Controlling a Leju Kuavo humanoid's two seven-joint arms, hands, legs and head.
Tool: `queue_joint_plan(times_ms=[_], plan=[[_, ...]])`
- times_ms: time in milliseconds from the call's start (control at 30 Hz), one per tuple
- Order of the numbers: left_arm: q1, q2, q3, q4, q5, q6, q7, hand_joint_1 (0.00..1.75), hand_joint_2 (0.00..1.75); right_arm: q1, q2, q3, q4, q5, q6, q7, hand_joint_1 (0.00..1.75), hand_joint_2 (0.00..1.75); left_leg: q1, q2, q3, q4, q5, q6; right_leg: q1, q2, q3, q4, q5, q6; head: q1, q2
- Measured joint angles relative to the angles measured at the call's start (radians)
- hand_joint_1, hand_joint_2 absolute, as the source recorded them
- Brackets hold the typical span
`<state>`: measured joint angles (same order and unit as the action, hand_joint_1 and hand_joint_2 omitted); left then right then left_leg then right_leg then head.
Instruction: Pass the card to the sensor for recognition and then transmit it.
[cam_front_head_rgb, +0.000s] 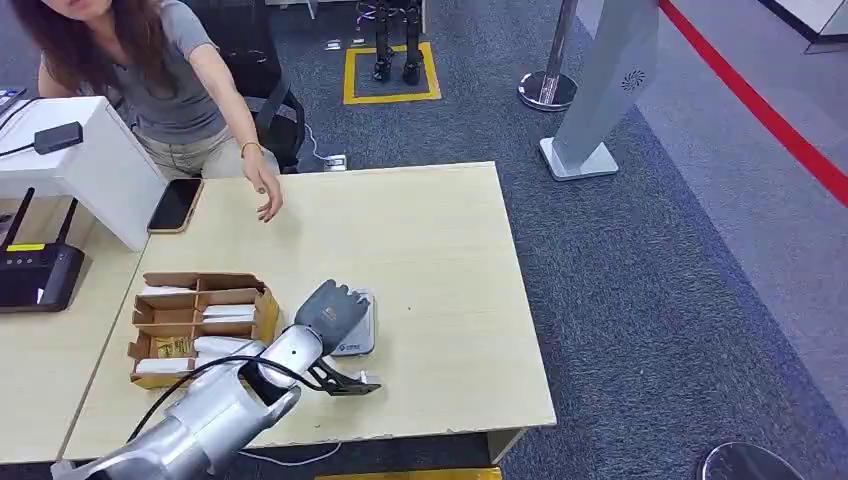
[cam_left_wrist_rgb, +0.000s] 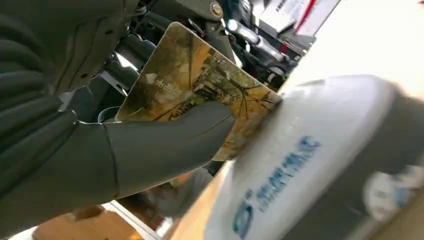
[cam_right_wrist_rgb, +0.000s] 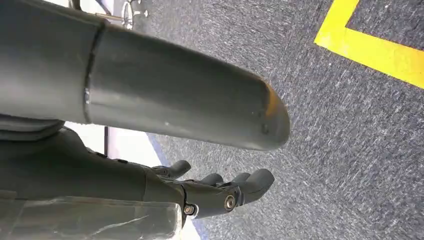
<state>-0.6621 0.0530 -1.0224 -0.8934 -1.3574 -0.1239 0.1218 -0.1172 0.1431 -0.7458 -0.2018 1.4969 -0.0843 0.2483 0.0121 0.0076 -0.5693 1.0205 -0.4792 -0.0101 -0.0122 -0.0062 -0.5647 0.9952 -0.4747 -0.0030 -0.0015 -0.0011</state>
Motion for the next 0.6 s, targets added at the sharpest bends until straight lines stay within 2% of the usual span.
queue_joint_plan(times_ms=[100, 200, 333, 467, 600], plan=[[0.0, -0.006, -0.003, 0.008, 0.031, -0.011, -0.028, 1.75, 1.75, 0.0, 0.0, 0.0, 0.0, 0.0, 0.0, 0.0, 0.0, 0.0, 0.0, 0.0, 0.0, 0.0, 0.0, 0.0, 0.0, 0.0, 0.0, 0.0, 0.0, 0.0, 0.0, 0.0], [-0.006, -0.01, -0.014, 0.008, 0.052, 0.01, -0.018, 1.75, 1.75, 0.0, 0.0, 0.0, 0.0, -0.002, 0.0, 0.0, 0.0, 0.0, 0.0, 0.0, 0.0, 0.0, 0.0, 0.0, 0.0, 0.0, 0.0, 0.0, 0.0, 0.0, 0.0, 0.0], [-0.028, -0.013, -0.014, -0.005, 0.052, 0.082, 0.061, 1.75, 1.75, 0.001, 0.0, -0.002, 0.0, -0.01, 0.0, -0.003, 0.0, 0.0, 0.0, -0.001, 0.0, 0.0, 0.0, 0.0, 0.0, -0.001, 0.0, 0.0, 0.0, 0.0, 0.0, 0.0], [-0.052, 0.005, 0.0, -0.084, -0.006, 0.173, 0.161, 1.75, 1.75, 0.004, 0.0, -0.004, 0.0, -0.018, -0.001, -0.013, 0.0, 0.0, 0.0, -0.001, 0.0, 0.0, 0.0, 0.0, 0.0, -0.001, 0.0, 0.0, 0.0, 0.0, 0.0, 0.0], [-0.103, 0.039, 0.09, -0.152, -0.019, 0.204, 0.18, 1.75, 1.75, 0.006, 0.0, -0.004, 0.0, -0.012, -0.001, -0.018, 0.0, 0.0, 0.0, 0.0, 0.0, 0.0, 0.0, 0.0, 0.0, 0.0, 0.0, 0.0, 0.0, 0.0, 0.0, 0.0]])
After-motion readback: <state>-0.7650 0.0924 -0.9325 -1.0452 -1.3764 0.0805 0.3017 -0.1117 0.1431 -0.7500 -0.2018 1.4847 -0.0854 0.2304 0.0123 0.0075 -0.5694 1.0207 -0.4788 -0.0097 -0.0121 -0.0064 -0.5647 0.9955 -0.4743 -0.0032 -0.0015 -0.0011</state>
